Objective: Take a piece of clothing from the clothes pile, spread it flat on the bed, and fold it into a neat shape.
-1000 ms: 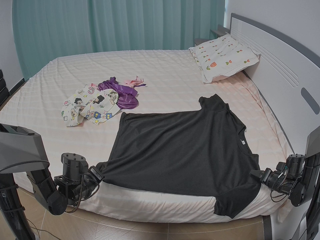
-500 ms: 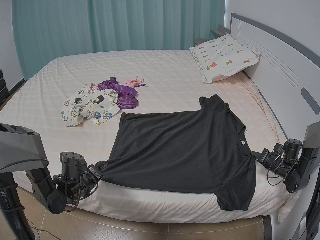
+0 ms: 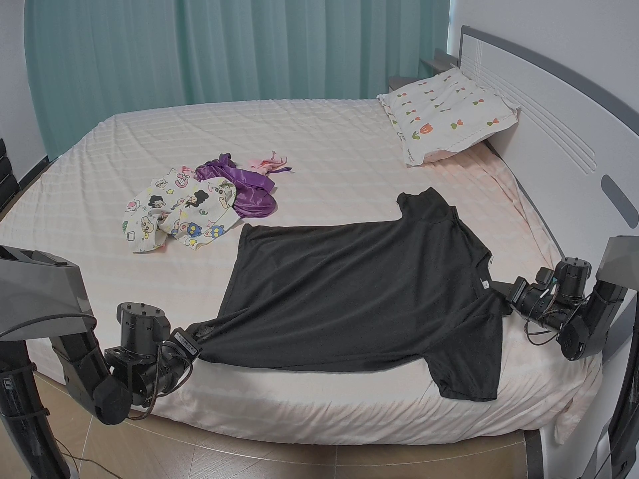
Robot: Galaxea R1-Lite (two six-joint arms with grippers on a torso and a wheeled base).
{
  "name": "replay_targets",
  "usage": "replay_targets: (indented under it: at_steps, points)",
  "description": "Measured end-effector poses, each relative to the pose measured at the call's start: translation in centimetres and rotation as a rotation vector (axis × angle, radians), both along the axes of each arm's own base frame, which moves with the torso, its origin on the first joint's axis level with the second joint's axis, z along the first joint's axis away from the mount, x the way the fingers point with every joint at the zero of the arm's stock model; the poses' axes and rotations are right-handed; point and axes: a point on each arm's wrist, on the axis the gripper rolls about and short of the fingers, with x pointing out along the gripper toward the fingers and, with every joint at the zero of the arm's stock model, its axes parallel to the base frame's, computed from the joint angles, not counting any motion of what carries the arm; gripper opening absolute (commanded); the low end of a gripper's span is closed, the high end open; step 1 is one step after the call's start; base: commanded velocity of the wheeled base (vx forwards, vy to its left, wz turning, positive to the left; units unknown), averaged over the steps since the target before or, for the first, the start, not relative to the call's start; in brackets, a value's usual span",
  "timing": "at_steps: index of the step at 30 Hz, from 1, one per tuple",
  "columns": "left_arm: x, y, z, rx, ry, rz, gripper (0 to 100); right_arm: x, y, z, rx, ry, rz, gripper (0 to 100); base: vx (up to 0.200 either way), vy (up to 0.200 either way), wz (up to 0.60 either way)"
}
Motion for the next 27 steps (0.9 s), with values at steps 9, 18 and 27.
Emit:
replay_targets:
  at_steps: [9,18,27]
  points:
    - [0.0,0.0,-0.3,0.000,0.010,0.000,0,-1.4,-2.3,-0.6,0.007,0.049,-0.072,100,0.000,0.000,0.00]
    - [0.1,0.0,-0.2,-0.015,-0.007,0.003,0,-6.0,-3.5,-0.1,0.039,0.134,-0.123,100,0.000,0.000,0.00]
    - [0.0,0.0,-0.3,-0.019,-0.014,0.003,0,-11.7,0.2,0.3,0.139,0.290,-0.038,100,0.000,0.000,0.00]
